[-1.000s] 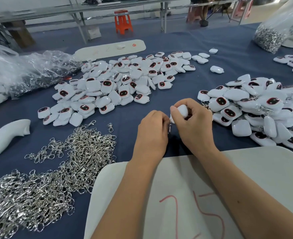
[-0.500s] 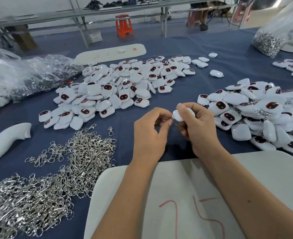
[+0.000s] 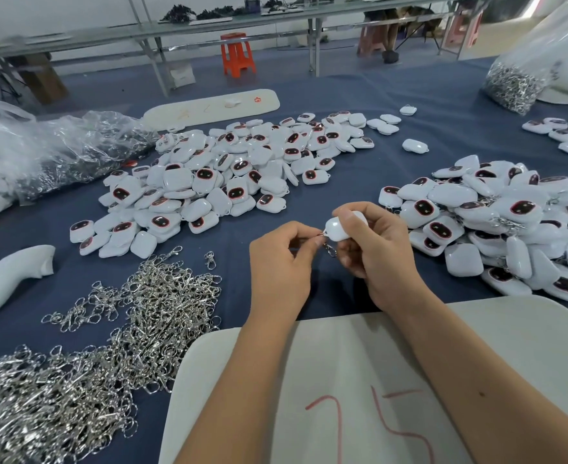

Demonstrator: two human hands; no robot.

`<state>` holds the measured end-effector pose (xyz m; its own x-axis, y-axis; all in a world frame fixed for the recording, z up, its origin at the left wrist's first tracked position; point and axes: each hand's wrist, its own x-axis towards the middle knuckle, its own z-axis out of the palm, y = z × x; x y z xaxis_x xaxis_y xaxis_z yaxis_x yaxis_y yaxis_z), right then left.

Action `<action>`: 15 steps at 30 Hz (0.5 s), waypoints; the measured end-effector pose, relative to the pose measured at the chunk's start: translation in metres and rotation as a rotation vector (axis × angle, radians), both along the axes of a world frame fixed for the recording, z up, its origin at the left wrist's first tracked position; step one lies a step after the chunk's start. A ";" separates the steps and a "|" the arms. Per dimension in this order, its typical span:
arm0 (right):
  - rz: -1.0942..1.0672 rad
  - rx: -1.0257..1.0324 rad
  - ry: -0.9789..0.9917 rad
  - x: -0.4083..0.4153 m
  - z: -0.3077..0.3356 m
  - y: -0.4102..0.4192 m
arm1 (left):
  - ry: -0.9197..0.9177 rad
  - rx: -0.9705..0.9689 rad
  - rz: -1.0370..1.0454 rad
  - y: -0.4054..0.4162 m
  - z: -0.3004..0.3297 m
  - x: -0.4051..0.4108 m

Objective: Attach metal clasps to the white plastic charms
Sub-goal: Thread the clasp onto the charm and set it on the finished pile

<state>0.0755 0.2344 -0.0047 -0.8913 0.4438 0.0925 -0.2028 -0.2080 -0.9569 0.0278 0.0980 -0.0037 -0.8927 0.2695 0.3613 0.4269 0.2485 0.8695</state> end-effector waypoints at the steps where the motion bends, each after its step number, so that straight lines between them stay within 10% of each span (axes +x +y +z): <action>1: -0.017 0.044 -0.012 0.000 -0.001 -0.001 | 0.048 -0.070 0.012 -0.001 0.000 0.000; 7: -0.252 0.747 -0.041 -0.002 -0.007 -0.012 | 0.251 -0.598 0.112 -0.001 0.006 0.002; 15: 0.021 0.005 0.008 -0.002 0.000 0.001 | -0.376 0.441 0.007 0.011 0.008 0.007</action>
